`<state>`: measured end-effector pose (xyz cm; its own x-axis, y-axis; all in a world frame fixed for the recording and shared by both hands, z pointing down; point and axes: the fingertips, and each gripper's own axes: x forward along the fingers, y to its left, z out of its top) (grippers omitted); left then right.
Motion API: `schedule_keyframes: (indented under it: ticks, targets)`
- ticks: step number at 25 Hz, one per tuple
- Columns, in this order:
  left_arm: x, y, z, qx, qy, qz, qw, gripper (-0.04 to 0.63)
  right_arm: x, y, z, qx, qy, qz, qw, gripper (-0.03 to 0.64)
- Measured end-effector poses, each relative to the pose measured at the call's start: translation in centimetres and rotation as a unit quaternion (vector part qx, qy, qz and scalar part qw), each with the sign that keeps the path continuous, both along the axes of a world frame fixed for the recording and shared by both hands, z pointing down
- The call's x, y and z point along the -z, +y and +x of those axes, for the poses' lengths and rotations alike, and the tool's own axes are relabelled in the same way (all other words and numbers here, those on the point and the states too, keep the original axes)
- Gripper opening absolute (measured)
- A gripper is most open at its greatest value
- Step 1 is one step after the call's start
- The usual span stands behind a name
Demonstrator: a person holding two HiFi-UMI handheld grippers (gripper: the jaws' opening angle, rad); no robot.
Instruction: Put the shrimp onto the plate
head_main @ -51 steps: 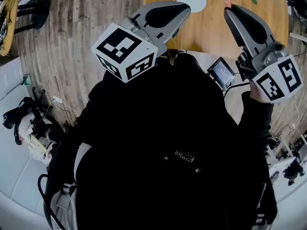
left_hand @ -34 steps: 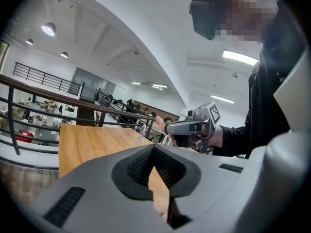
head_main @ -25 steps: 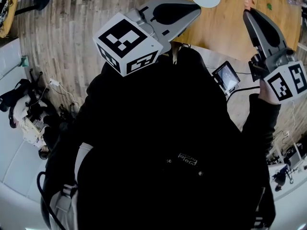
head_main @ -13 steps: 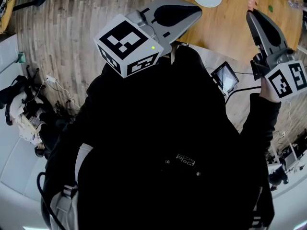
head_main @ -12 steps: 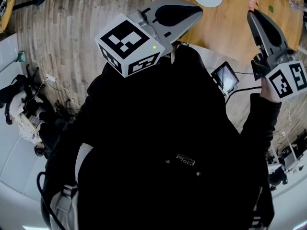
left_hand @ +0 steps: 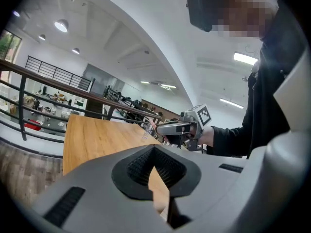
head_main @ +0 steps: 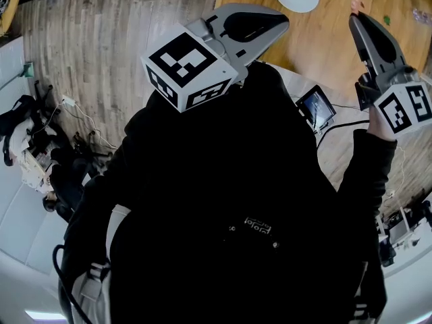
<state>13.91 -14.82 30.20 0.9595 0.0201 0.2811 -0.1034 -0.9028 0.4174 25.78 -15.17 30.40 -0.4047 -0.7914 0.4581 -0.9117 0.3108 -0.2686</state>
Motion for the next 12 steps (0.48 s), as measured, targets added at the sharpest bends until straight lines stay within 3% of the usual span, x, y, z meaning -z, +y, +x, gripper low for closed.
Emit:
schedule_keyframes:
  ticks: [12]
  targets:
    - [-1.2, -3.7, 0.0, 0.029, -0.015, -0.015, 0.9994, -0.002, -3.1, -6.2, 1.1, 0.033, 0.008, -0.021, 0.999, 0.054]
